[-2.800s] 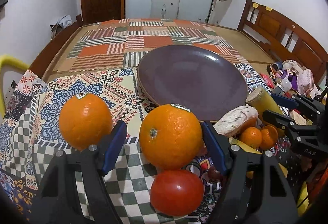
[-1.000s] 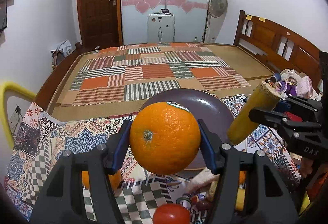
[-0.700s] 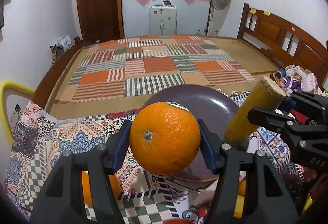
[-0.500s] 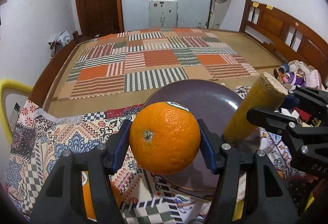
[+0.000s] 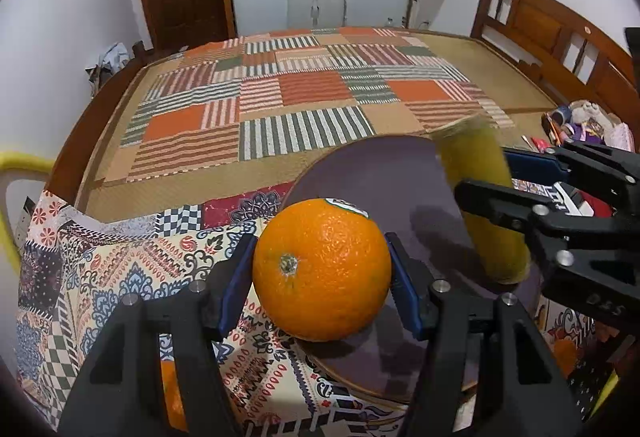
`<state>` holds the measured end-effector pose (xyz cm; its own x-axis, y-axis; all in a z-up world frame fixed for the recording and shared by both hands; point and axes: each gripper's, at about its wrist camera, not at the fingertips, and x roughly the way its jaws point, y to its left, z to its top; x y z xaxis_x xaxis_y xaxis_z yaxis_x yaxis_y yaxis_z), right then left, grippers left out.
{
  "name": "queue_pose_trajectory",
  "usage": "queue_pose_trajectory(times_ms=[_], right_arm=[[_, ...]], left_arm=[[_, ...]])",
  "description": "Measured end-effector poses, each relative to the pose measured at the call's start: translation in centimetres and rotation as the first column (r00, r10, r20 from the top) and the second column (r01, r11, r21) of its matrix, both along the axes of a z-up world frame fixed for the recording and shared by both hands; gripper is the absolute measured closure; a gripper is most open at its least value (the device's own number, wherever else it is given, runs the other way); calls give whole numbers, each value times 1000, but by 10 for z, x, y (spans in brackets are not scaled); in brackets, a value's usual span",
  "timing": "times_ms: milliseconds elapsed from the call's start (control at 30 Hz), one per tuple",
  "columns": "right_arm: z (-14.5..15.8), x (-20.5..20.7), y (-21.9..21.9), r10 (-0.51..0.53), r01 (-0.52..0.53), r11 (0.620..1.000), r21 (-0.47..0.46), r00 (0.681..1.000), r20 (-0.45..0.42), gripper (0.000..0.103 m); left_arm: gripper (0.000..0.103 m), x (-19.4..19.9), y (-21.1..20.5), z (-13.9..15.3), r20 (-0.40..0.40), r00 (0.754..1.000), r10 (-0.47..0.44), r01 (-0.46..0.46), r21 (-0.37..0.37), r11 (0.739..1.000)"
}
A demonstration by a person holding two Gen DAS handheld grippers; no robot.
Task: Organize fruits
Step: 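Lower orange onto purple plate with left tool while right tool places corn beside it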
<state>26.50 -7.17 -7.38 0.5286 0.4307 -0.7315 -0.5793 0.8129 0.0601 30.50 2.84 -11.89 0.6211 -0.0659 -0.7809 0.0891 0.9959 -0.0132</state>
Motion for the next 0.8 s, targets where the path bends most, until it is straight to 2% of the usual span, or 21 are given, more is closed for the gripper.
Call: queue_pose_trajectory(times_ms=[200, 433, 567, 700, 800], right_arm=[[-17, 13, -1, -25, 24, 1000, -21, 996, -80, 69], [-15, 10, -1, -28, 26, 999, -27, 996, -83, 69], [-13, 6, -2, -42, 41, 999, -32, 997, -59, 68], [-4, -5, -5, -57, 57, 997, -54, 998, 5, 53], [7, -16, -10, -60, 62, 997, -47, 997, 41, 52]], left_arm=[[40, 3, -4, -3, -15, 1000, -27, 27, 22, 999], [40, 5, -11, -3, -20, 999, -49, 50, 62, 997], [39, 3, -9, -1, -22, 999, -45, 45, 40, 998], [34, -3, -10, 4, -6, 999, -53, 53, 25, 998], [33, -11, -9, 12, 21, 999, -49, 49, 18, 999]])
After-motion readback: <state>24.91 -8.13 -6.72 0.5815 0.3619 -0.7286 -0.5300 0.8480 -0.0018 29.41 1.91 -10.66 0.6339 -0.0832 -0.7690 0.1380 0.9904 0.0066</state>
